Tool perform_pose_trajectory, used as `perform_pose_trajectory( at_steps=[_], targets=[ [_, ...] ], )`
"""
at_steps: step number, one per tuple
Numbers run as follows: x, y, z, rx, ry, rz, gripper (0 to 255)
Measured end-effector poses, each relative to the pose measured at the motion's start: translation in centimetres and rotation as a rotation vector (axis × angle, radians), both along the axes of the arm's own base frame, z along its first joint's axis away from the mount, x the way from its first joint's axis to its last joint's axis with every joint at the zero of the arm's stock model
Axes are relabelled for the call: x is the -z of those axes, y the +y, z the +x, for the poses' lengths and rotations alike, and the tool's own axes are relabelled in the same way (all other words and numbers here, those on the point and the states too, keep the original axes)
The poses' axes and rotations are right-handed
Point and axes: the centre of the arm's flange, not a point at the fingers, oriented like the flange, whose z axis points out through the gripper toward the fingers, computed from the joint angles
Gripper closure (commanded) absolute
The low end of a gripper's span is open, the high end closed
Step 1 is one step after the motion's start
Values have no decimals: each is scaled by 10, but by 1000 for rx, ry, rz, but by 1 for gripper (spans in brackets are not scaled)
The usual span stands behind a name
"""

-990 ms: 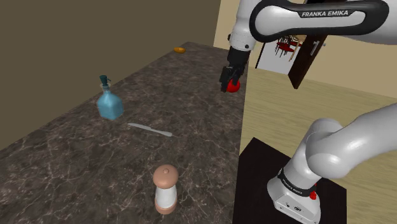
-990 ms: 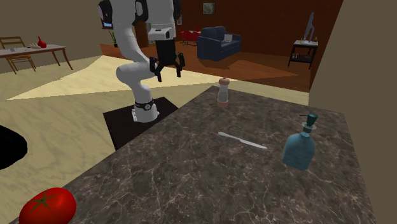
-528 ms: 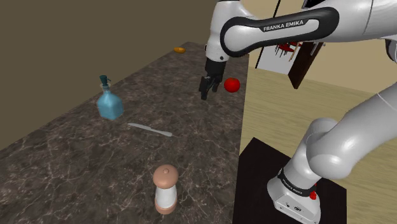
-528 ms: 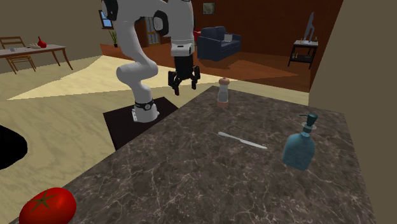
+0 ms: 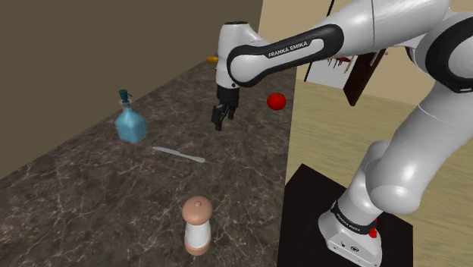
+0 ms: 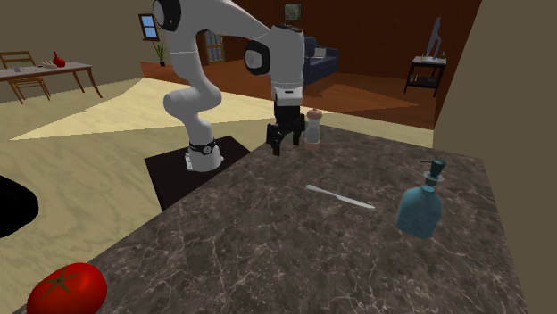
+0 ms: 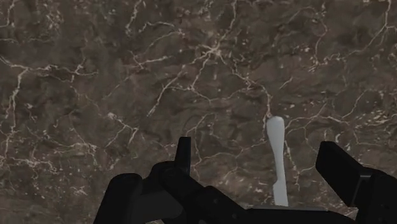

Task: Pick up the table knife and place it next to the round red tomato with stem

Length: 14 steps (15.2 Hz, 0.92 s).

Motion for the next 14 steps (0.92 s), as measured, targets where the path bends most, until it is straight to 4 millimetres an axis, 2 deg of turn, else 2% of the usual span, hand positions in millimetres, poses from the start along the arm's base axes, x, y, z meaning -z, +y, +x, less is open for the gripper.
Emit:
perform_pose_trajectory(
  at_steps=[4, 9, 14],
  targets=[
    [27, 33, 36, -53, 2, -6, 0],
    [64, 71, 70, -119, 6, -13, 0],
    [106, 112, 110, -185, 9, -21, 0]
  ],
)
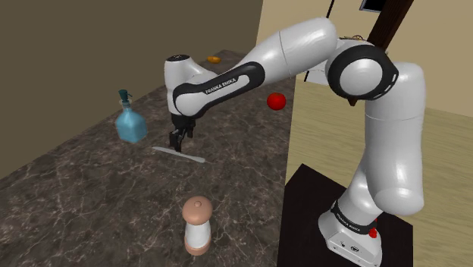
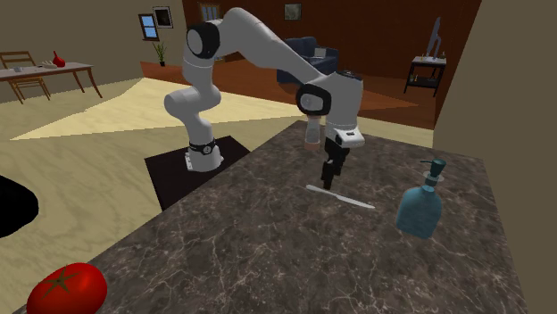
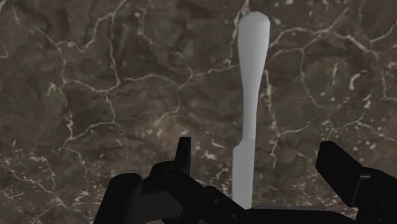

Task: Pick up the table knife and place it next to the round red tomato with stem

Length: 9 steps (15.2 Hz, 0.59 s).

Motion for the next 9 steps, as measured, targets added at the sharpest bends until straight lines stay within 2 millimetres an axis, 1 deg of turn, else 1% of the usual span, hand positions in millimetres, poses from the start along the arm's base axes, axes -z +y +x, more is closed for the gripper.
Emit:
perform_pose_trajectory(
  at_steps=[3, 9],
  targets=[
    [15, 10, 7, -15, 1, -2, 0],
    [47, 10, 8, -17, 1, -2, 0]
  ],
)
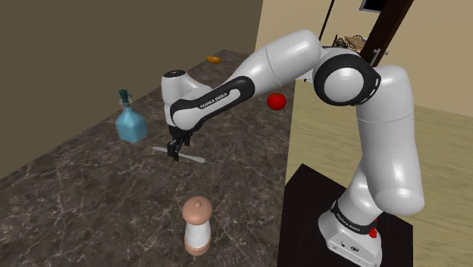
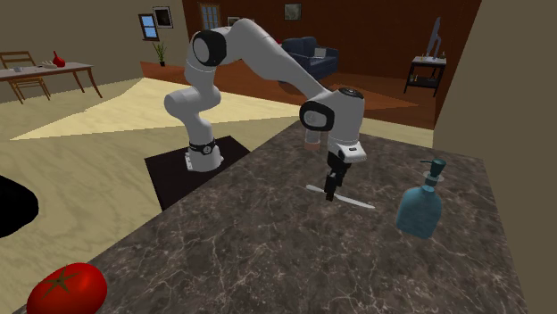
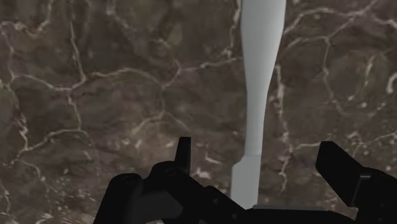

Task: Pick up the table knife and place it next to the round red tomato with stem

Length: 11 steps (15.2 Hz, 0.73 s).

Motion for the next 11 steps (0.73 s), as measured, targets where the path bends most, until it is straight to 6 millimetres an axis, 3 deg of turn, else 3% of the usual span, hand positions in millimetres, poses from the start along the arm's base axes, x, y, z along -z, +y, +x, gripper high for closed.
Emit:
perform_pose_trajectory(
  at_steps=[6, 7, 11],
  targets=[
    [2, 0, 0, 0, -1, 0, 0],
    [2, 0, 0, 0, -1, 0, 255],
    [1, 2, -1, -2, -2, 2, 255]
  ],
)
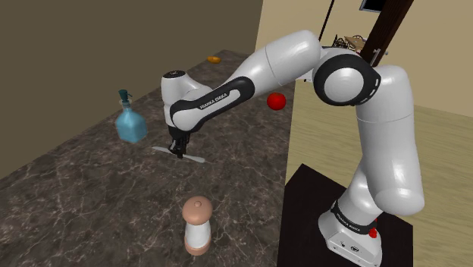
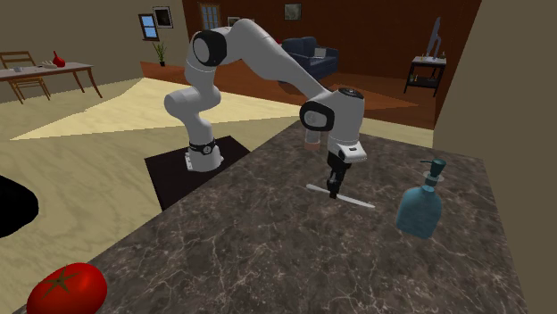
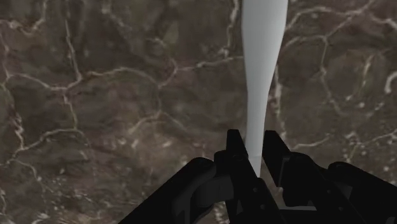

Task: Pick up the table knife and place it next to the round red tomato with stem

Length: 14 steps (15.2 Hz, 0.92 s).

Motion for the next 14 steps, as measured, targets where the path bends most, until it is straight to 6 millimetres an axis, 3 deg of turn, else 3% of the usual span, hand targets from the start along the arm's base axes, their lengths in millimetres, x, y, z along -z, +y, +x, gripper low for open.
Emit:
perform_pose_trajectory(
  at_steps=[7, 14],
  targets=[
    [-2, -1, 0, 1, 0, -1, 255],
    [-36, -1, 0, 2, 1, -2, 255]
  ],
)
